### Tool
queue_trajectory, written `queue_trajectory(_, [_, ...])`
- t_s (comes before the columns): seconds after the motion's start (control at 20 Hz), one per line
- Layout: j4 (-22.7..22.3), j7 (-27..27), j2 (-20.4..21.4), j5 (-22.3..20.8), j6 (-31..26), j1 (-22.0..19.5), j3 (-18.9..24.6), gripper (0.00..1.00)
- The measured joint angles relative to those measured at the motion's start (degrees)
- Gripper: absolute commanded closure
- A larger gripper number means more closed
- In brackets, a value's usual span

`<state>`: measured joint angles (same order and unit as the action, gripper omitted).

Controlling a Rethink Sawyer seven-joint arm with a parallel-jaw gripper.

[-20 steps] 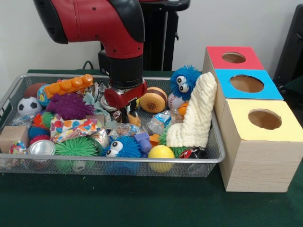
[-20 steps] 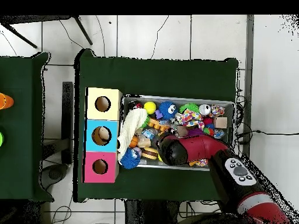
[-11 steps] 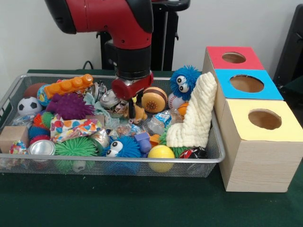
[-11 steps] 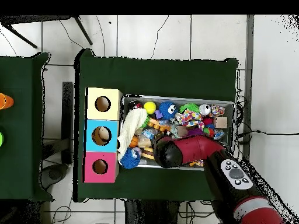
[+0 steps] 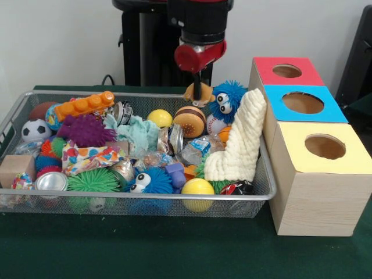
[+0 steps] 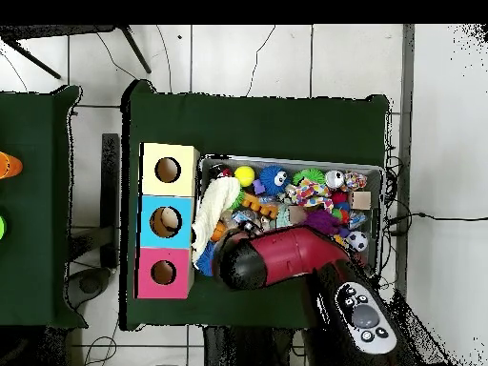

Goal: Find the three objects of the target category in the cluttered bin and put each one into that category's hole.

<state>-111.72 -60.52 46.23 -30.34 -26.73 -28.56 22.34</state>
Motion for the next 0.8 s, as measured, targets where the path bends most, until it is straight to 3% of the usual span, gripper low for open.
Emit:
queue_trajectory(0.35, [-0.8, 0.0, 4.8, 2.4, 0.0, 2.0, 2.4, 1.00])
queue_trajectory(0.8, [-2.5, 0.0, 8.0, 9.5, 0.0, 2.9, 5.2, 1.00])
